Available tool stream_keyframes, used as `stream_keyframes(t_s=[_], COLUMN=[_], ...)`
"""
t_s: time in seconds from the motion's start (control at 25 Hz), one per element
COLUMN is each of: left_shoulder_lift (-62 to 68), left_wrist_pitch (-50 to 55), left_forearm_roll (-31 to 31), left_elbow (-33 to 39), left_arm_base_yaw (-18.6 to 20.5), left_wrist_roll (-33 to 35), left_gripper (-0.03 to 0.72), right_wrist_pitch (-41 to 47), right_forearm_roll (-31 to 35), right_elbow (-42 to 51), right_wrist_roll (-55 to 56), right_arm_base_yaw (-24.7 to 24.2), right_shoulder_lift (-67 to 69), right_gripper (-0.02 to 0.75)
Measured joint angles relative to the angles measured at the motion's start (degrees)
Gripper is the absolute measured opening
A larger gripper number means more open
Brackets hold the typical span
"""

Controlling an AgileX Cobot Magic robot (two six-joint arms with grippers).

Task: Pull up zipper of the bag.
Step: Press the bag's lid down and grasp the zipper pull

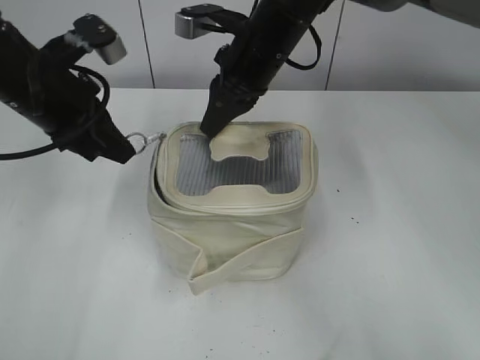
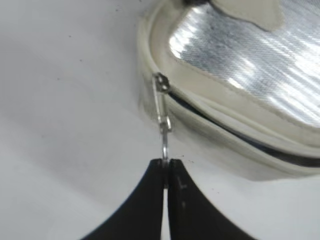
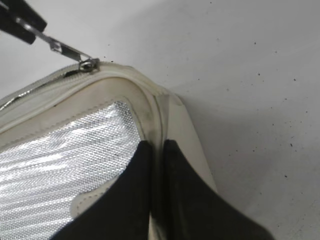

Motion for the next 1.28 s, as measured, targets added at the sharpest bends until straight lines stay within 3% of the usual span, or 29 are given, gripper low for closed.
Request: stream_keyframes(t_s=[0.4,0.76,0.96,1.12,1.28], left_shoulder_lift=[-0.71,-0.81,-0.97,-1.89,-2.78], left_wrist_pitch=[13.87,18.54,19.86,19.24,15.89], left_forearm_roll=[0.84,2.77,7.63,6.44,4.21], left_elbow=[-0.53,-0.75,-0.75,-0.75,-0.64], left_arm_base_yaw=[-1.73,-13.05,-17.66,-19.36,-23.54], left_wrist_roll=[-8.09,-20.50,-29.38,-31.28,-32.06], left_gripper=[-0.003,-0.003,-0.003,-0.003,-0.002], right_wrist_pitch=[0.11,0.16,0.16,0.16,0.16], right_forearm_roll=[-1.17,-1.04,-1.11,-1.11,-0.70], right_elbow=[-1.37,-1.37,-1.37,-1.37,-1.37], right_wrist_roll=[2.15,2.49,2.68,3.14,3.16], right_arm_base_yaw=[0.44,0.50,0.50,0.50,0.50], right_shoulder_lift=[0.44,0.44,0.44,0.44,0.44], right_gripper=[0.016,0.016,0.015,0.015,0.015])
